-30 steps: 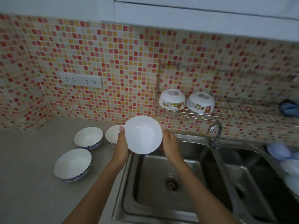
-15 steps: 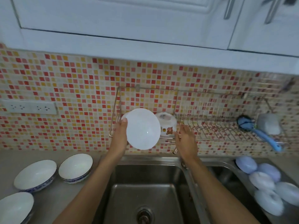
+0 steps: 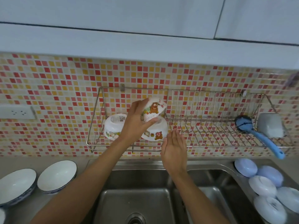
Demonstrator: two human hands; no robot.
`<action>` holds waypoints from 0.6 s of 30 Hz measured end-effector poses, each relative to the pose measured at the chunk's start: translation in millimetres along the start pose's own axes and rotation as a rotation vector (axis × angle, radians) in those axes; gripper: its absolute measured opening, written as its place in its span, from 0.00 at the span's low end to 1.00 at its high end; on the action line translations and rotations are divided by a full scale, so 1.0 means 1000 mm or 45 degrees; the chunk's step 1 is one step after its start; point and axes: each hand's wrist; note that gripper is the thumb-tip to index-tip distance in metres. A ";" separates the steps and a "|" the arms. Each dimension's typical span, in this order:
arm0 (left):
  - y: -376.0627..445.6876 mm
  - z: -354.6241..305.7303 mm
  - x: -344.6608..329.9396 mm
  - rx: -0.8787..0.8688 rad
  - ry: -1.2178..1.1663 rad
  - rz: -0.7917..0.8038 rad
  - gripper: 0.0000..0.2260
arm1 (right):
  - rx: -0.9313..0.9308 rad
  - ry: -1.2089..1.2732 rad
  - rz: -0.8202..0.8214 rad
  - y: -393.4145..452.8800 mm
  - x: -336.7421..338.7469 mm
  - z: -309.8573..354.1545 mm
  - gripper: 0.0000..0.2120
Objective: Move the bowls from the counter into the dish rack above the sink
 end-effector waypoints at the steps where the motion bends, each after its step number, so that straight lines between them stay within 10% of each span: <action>1: 0.005 0.003 -0.006 -0.080 0.129 0.024 0.34 | 0.002 -0.006 -0.018 0.000 0.000 0.000 0.27; 6: 0.019 0.021 -0.025 -0.407 0.635 0.120 0.38 | -0.015 -0.006 -0.033 0.001 -0.002 0.001 0.28; 18: 0.020 0.043 -0.044 -0.406 0.819 0.322 0.39 | -0.023 0.016 -0.080 -0.001 -0.005 0.000 0.27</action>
Point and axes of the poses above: each hand's wrist, its own y-axis towards the middle knuckle, its own x-axis out of the back of the hand, z = x × y, and after that the axes turned 14 degrees about x, right-handed
